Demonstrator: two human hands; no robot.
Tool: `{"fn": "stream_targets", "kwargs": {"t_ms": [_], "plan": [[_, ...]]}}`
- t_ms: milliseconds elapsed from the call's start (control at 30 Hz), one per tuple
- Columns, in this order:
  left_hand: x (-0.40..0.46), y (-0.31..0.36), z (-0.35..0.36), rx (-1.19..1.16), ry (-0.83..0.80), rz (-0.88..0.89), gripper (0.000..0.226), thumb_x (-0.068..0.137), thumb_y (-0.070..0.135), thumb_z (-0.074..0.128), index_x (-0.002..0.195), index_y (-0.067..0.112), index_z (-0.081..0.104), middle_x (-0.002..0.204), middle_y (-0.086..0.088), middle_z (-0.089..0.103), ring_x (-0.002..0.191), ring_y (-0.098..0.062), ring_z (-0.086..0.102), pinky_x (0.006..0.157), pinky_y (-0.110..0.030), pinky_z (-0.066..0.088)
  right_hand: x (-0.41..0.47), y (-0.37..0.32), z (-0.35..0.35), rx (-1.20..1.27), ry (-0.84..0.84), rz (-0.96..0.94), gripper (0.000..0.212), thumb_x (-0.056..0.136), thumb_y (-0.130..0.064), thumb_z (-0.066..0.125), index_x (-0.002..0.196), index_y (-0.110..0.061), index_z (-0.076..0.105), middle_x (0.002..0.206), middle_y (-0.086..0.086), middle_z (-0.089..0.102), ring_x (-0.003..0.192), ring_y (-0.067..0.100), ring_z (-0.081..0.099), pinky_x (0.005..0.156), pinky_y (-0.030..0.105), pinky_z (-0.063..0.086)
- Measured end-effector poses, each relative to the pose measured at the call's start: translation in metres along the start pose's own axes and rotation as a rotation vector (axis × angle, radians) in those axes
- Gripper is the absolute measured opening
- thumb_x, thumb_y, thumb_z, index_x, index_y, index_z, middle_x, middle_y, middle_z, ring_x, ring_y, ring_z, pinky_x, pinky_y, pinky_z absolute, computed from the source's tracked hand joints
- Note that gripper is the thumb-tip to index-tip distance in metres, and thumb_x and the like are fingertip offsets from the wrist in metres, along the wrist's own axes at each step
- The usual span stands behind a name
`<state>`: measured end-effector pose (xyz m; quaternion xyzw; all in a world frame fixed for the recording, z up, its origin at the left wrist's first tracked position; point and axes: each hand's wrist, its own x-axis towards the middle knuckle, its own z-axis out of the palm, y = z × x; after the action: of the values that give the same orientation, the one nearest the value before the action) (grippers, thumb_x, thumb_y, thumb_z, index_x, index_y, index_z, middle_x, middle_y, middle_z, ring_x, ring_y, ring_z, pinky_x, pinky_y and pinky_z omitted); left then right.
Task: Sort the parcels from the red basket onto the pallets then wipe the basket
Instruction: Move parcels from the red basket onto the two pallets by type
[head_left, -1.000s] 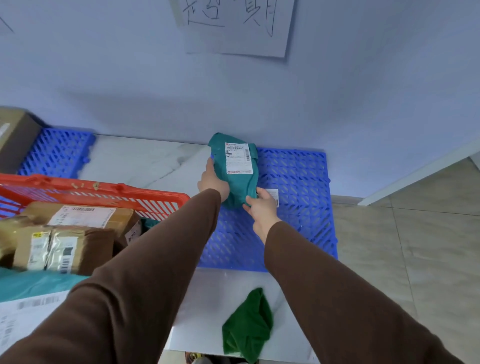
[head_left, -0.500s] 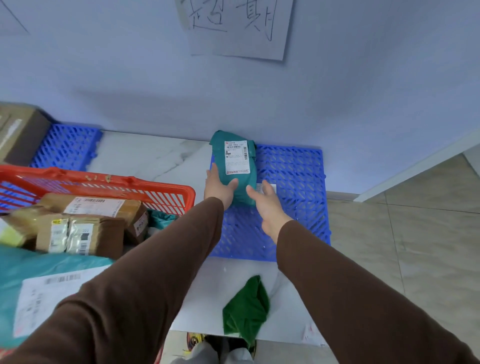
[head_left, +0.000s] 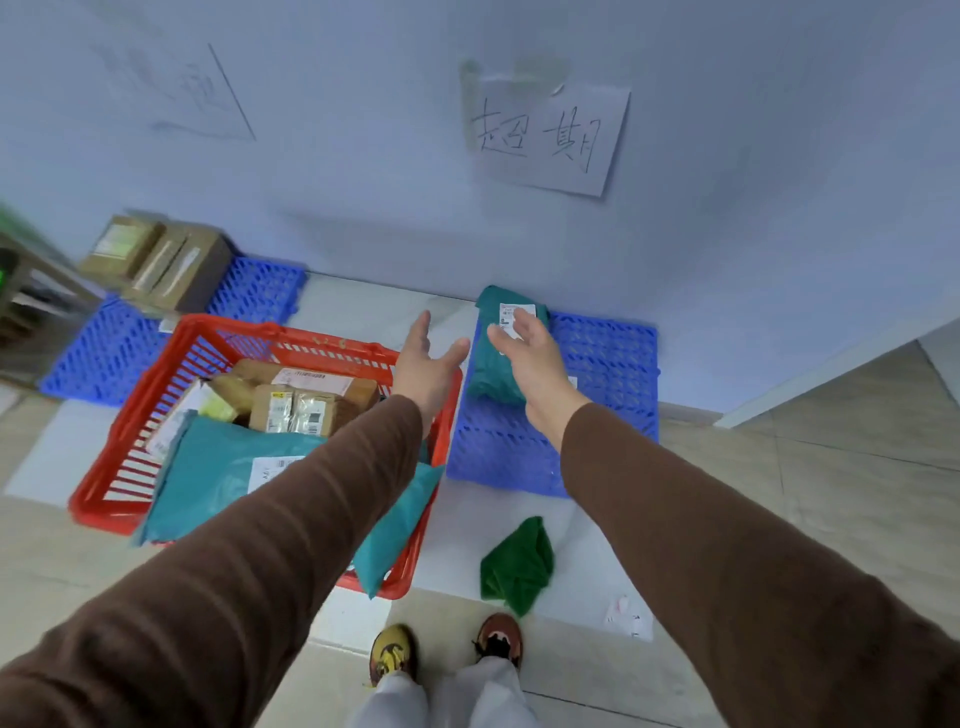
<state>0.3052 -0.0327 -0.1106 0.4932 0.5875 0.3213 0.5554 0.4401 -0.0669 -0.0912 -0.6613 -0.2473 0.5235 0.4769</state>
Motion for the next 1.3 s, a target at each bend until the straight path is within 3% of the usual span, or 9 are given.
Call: {"fn": "stream_targets", "kwargs": {"t_ms": [167,333,500,600,700,800,967,1133,1300], "plan": [[-0.016,0.003,-0.068,0.048,0.065,0.031,0.074,0.091,0.032,0.070,0.154,0.026,0.032,0.159,-0.005,0.037,0.141,-0.018,0.040,0.115,-0.042,0.038,-0.023,-0.005,0.042,-0.049,-0.052,0.003,0.065,0.098,-0.027,0.065,0.155,-0.020,0.035,0.158,0.000,0.039,0.143,0.016,0.039,0.101,0.026,0.032],[-0.027,-0.007,-0.146,0.091,0.099,0.010,0.076,0.085,0.036,0.076,0.151,0.025,0.039,0.151,0.000,0.045,0.134,-0.011,0.042,0.117,-0.040,0.036,-0.047,0.006,0.086,-0.086,-0.117,0.050,0.066,0.099,-0.025,0.064,0.156,-0.014,0.033,0.158,0.004,0.039,0.131,0.011,0.046,0.092,0.019,0.039],[-0.048,-0.033,-0.210,0.141,0.073,-0.048,0.074,0.084,0.036,0.078,0.148,0.027,0.043,0.151,0.001,0.047,0.139,-0.017,0.042,0.115,-0.036,0.035,-0.071,0.037,0.117,-0.186,-0.143,0.097,0.068,0.096,-0.025,0.068,0.154,-0.012,0.036,0.158,0.005,0.039,0.142,0.019,0.041,0.103,0.025,0.036],[-0.064,-0.049,-0.228,0.170,0.031,-0.080,0.074,0.083,0.039,0.078,0.148,0.030,0.043,0.147,0.007,0.047,0.136,-0.016,0.043,0.115,-0.039,0.036,-0.084,0.053,0.123,-0.346,-0.171,0.079,0.070,0.095,-0.033,0.069,0.154,-0.015,0.037,0.157,0.001,0.041,0.144,0.019,0.039,0.110,0.028,0.034],[-0.080,-0.069,-0.238,0.172,0.006,-0.127,0.072,0.087,0.030,0.076,0.149,0.024,0.041,0.146,0.004,0.046,0.136,-0.018,0.043,0.112,-0.038,0.039,-0.092,0.069,0.125,-0.709,-0.181,0.032,0.074,0.092,-0.052,0.063,0.155,-0.026,0.035,0.158,-0.003,0.041,0.145,0.023,0.038,0.118,0.042,0.032],[-0.094,-0.086,-0.246,0.238,0.026,-0.138,0.078,0.079,0.038,0.080,0.147,0.026,0.043,0.145,-0.001,0.051,0.131,-0.025,0.052,0.109,-0.050,0.045,-0.097,0.075,0.125,-0.970,-0.214,0.028,0.074,0.094,-0.063,0.051,0.157,-0.033,0.028,0.160,-0.005,0.038,0.146,0.027,0.037,0.117,0.050,0.029],[-0.106,-0.100,-0.256,0.675,0.121,-0.163,0.090,0.083,0.049,0.075,0.155,0.029,0.026,0.167,-0.006,0.015,0.153,-0.029,0.015,0.122,-0.053,0.018,-0.106,0.080,0.131,-1.150,-0.229,0.053,0.077,0.092,-0.071,0.045,0.158,-0.037,0.021,0.160,-0.001,0.039,0.145,0.032,0.034,0.115,0.048,0.023],[-0.116,-0.109,-0.253,0.380,0.228,-0.230,0.098,0.080,0.030,0.082,0.158,0.025,0.022,0.167,-0.004,-0.010,0.153,-0.031,0.013,0.122,-0.044,0.026,-0.114,0.082,0.136,-1.143,-0.246,0.052,0.088,0.082,-0.079,0.053,0.156,-0.039,0.026,0.158,-0.002,0.042,0.142,0.032,0.037,0.110,0.045,0.022],[-0.112,-0.093,-0.244,0.267,0.251,-0.121,0.095,0.085,0.018,0.079,0.158,0.029,0.020,0.166,0.001,-0.018,0.155,-0.026,0.008,0.122,-0.039,0.028,-0.113,0.073,0.131,-0.964,-0.304,0.077,0.059,0.084,-0.060,0.068,0.138,-0.042,0.055,0.141,-0.008,0.059,0.135,0.025,0.046,0.102,0.046,0.015]]}}
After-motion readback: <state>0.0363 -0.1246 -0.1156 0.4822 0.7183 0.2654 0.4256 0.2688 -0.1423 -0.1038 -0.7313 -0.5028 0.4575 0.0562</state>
